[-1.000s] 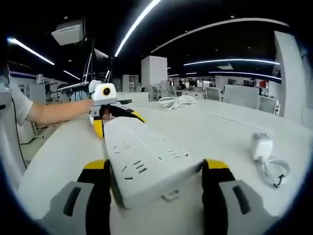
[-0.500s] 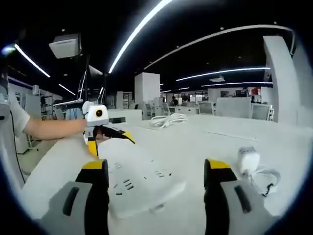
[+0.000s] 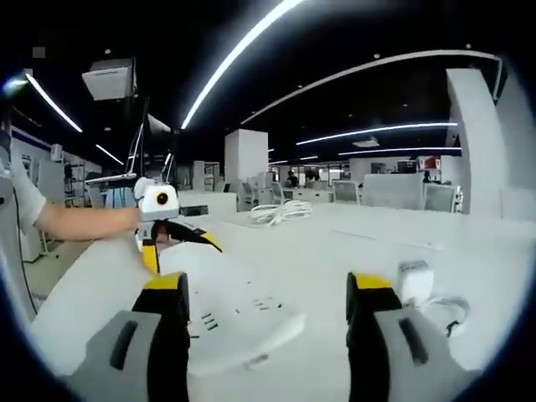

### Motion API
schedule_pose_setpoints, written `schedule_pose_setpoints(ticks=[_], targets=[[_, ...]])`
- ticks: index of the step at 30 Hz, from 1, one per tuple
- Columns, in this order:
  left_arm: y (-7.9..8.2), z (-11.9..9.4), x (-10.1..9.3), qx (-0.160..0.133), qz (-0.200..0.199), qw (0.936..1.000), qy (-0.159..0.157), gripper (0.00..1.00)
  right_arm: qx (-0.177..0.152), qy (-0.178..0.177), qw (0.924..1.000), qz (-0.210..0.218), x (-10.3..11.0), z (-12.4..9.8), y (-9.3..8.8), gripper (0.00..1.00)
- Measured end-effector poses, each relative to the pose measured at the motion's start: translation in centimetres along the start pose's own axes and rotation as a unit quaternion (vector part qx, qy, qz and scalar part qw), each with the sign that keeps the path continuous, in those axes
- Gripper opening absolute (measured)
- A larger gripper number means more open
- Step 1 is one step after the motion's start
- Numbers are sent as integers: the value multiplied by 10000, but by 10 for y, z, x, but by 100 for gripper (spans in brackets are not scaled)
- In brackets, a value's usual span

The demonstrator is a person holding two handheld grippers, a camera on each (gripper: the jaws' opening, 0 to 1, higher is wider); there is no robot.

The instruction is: Straighten the power strip on the desk, plug the charger into it

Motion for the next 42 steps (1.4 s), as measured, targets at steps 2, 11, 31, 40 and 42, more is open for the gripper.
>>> schedule_pose_setpoints(ticks=[2, 11, 31, 40, 42], targets=[[0, 0, 0, 2, 24, 10000, -4, 69, 40, -82, 9999, -97, -1, 0, 0, 75], [0, 0, -1, 3, 17, 10000, -1, 69, -40, -436, 9990, -94, -10, -3, 2, 75], [-1, -2, -4, -19, -59, 9999, 100, 69, -128, -523, 9985, 86, -13, -4, 3, 73], [-1, -4, -6, -20, -63, 9999, 119, 69, -121, -727, 9973, 38, -18, -6, 4, 69], [-1, -4, -5, -19, -65, 9999, 125, 69, -120, -723, 9973, 59, -19, -7, 4, 69]])
Point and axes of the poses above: the point that each gripper's makers call its tool centre point, and the gripper's own axes: z roughly forward along the fingers, x roughly to its left, y roughly out of its top, the point moved 8 cm from there along -z, roughly backward along the fingers, and after that the axes turned 12 degrees about y, right-handed, at the moved point
